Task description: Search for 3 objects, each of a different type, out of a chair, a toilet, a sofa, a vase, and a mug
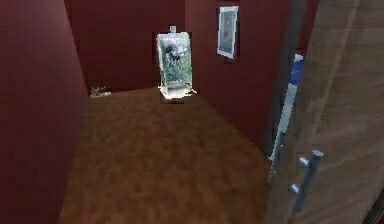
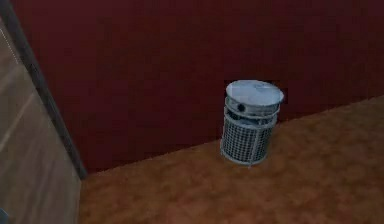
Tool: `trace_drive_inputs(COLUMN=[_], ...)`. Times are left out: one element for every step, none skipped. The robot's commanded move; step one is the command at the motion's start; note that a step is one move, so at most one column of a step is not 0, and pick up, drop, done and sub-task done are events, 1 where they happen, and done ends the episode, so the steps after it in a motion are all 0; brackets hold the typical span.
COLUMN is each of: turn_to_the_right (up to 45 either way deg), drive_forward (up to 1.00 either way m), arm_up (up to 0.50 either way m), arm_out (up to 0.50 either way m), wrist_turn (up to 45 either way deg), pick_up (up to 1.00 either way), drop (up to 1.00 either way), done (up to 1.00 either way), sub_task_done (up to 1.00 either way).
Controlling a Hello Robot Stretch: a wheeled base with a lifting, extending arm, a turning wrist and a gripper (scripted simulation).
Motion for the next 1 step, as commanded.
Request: trace_drive_inputs(turn_to_the_right=[0.0], drive_forward=[0.6], arm_up=[0.0], arm_out=[0.0], wrist_turn=[0.0], pick_up=[0.0], drop=[0.0], done=[0.0], sub_task_done=[0.0])
